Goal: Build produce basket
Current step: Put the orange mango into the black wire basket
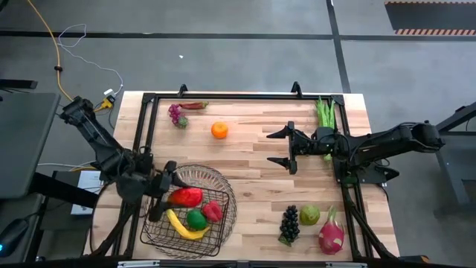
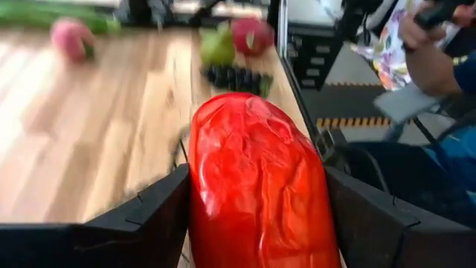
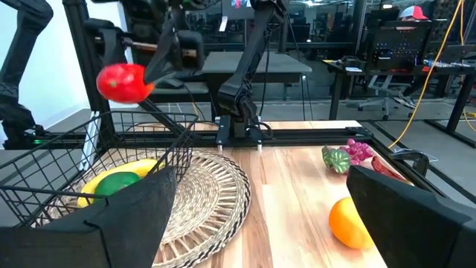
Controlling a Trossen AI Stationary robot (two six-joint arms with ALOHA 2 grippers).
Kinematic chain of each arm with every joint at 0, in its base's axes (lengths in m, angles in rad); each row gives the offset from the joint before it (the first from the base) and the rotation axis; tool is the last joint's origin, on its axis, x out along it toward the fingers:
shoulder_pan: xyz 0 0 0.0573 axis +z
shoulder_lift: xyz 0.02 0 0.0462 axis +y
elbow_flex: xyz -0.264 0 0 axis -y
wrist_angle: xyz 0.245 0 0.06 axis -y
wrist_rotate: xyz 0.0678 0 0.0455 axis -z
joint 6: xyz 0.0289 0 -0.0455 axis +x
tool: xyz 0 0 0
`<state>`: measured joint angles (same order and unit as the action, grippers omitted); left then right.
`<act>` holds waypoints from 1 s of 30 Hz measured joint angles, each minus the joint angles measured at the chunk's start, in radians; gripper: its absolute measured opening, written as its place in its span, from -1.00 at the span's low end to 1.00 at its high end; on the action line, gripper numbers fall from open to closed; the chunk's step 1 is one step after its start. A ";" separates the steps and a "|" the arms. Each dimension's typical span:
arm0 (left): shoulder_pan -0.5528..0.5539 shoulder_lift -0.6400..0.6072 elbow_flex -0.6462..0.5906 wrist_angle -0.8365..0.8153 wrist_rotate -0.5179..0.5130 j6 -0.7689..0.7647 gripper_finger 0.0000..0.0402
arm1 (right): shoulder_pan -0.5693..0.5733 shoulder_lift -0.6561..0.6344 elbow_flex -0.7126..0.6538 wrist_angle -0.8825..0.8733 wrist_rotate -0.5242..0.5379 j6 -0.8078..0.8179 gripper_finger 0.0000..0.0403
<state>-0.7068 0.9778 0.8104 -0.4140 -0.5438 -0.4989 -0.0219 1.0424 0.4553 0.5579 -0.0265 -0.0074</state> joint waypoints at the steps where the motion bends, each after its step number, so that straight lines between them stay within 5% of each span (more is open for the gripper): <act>1: -0.012 0.011 0.000 -0.022 0.000 -0.032 0.30 | 0.000 0.000 0.000 0.000 0.000 0.000 0.92; 18: -0.070 0.337 -0.001 -0.202 0.132 -0.153 0.30 | 0.000 0.000 0.000 0.000 0.000 0.000 0.92; 30: -0.058 0.384 -0.001 -0.218 0.108 -0.179 0.30 | 0.000 0.000 0.000 0.000 0.000 -0.011 0.92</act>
<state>-0.7647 1.3617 0.8093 -0.6323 -0.4362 -0.6776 -0.0218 1.0424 0.4553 0.5582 -0.0265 -0.0189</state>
